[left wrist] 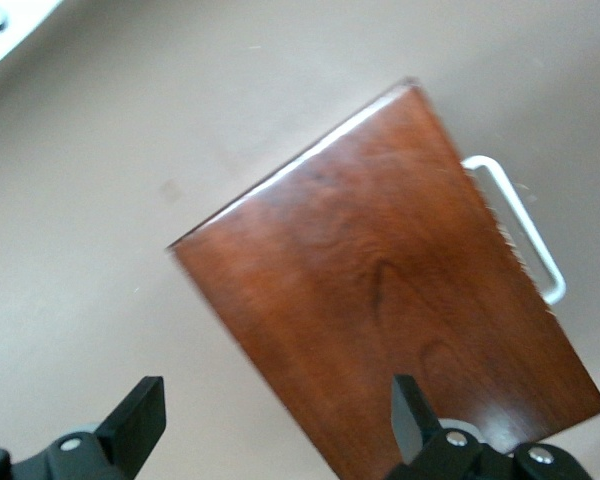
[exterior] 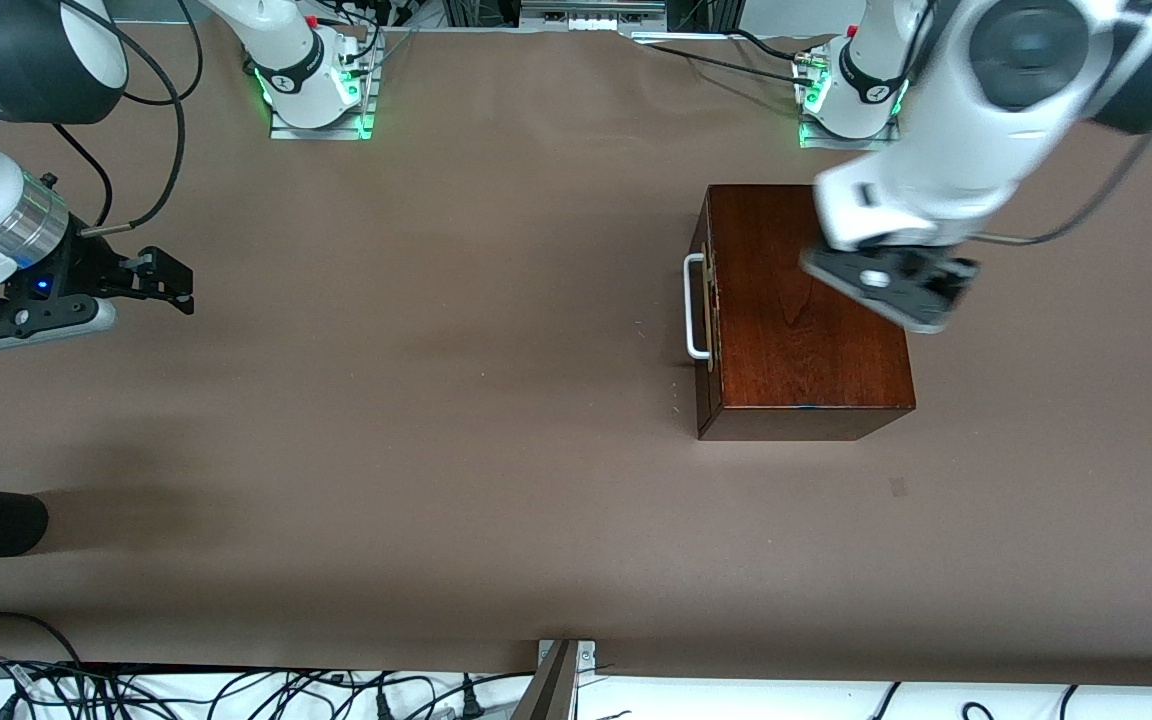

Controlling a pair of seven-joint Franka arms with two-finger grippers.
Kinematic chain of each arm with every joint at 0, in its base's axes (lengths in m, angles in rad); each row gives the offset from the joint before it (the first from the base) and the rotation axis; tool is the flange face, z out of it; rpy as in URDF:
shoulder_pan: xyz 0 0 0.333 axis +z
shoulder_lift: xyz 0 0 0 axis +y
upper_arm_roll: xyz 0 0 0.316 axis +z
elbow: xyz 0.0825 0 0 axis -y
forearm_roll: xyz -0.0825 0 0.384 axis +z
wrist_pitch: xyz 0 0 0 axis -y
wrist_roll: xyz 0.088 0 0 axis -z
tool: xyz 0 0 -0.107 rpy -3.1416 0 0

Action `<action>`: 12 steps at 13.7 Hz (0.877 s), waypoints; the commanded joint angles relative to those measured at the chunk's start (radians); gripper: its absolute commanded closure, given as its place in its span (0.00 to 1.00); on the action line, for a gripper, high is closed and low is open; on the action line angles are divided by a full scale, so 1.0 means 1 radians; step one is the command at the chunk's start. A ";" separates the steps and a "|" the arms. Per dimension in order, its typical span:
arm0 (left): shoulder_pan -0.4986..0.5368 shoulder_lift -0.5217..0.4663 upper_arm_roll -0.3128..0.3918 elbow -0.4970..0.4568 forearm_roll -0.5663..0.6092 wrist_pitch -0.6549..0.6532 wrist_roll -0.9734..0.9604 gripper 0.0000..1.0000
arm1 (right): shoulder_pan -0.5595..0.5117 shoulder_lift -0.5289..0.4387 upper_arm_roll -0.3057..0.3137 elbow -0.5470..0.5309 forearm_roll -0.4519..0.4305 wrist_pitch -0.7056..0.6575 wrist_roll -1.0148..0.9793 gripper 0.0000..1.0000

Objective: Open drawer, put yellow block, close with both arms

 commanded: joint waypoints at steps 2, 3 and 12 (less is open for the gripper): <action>0.071 -0.121 0.101 -0.055 -0.161 -0.011 -0.184 0.00 | -0.001 -0.005 0.005 0.010 -0.002 -0.045 0.020 0.00; 0.070 -0.156 0.149 -0.092 -0.186 0.017 -0.245 0.00 | -0.002 -0.005 0.005 0.010 0.000 -0.046 0.020 0.00; 0.056 -0.288 0.261 -0.357 -0.254 0.187 -0.275 0.00 | -0.002 -0.005 0.005 0.010 0.000 -0.049 0.020 0.00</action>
